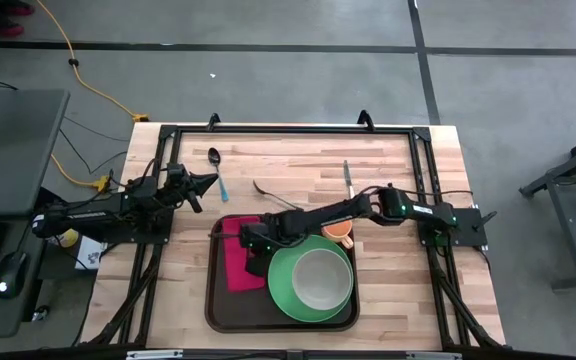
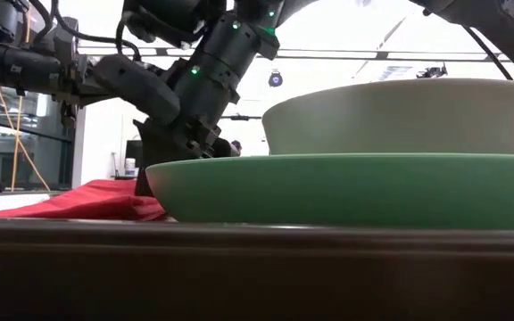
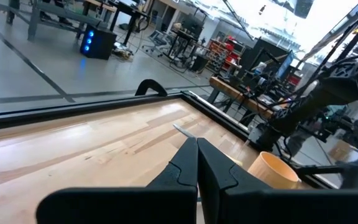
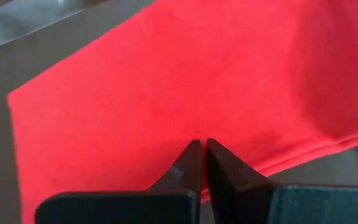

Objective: Set up tray
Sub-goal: Put the red napkin on the black serving tray

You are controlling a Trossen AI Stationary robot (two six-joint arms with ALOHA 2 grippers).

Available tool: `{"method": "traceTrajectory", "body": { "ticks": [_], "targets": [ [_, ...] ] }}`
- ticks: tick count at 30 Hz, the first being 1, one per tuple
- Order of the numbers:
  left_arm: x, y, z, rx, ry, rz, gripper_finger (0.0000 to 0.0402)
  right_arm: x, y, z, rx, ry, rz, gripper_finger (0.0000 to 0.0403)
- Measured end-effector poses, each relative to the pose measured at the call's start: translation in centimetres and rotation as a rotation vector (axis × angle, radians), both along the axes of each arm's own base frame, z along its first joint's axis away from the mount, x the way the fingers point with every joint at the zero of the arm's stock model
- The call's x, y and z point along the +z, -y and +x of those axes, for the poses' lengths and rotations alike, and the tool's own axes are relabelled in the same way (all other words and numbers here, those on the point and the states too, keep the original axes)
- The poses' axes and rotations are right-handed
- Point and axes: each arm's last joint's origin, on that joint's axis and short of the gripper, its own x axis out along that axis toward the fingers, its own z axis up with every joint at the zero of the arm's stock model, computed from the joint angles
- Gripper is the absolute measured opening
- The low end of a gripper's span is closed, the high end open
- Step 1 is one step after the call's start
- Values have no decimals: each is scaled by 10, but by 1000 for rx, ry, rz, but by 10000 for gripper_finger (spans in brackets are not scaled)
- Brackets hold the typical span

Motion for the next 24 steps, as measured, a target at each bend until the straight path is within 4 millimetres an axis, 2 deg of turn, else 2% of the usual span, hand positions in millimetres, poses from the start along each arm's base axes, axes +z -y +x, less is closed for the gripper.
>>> {"method": "traceTrajectory", "body": {
  "ticks": [4,11,24],
  "targets": [
    [0,1,0,-22,0,0,31,1,-8,1,-11,23,16,0],
    [0,1,0,-31,-1,2,31,3,-8,3,-50,43,92,0],
    [0,1,0,-33,-2,4,31,5,-16,4,36,43,208,0]
  ]
}}
